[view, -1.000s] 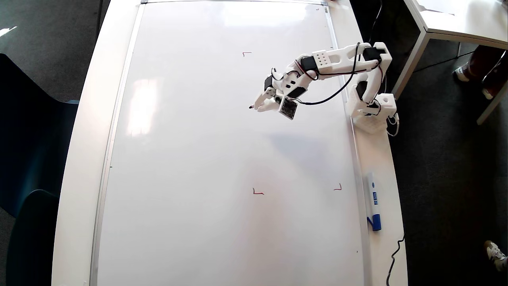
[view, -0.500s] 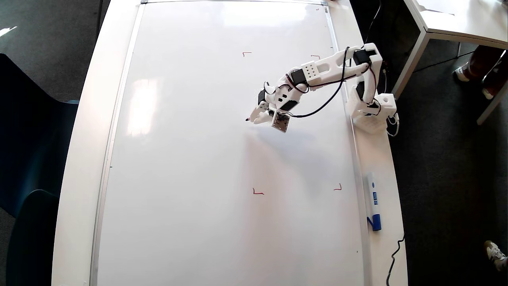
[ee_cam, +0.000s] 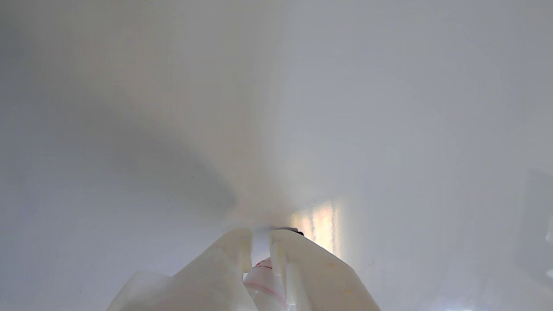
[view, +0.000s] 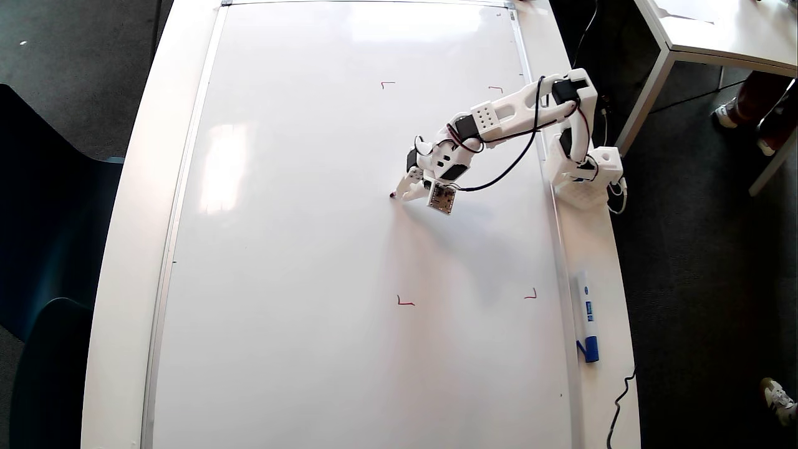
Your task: Draw on a whiteboard a robot head using a pen attached to the gripper
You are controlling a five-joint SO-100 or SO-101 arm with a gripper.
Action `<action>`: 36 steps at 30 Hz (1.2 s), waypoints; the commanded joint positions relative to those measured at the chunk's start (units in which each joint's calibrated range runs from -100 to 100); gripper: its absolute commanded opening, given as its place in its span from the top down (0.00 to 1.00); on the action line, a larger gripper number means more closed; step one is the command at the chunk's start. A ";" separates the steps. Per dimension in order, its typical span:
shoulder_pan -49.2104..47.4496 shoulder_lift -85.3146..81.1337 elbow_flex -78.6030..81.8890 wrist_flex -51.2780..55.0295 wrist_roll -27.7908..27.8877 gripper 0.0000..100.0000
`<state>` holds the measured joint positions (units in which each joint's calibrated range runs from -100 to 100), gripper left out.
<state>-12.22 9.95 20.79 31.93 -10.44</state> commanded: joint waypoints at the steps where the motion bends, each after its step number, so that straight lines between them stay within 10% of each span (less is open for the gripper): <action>1: 0.10 -0.35 0.05 -0.91 -0.02 0.99; 36: -2.33 -39.93 42.54 6.74 -0.29 0.99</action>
<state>-14.33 -26.22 62.36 34.54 -10.44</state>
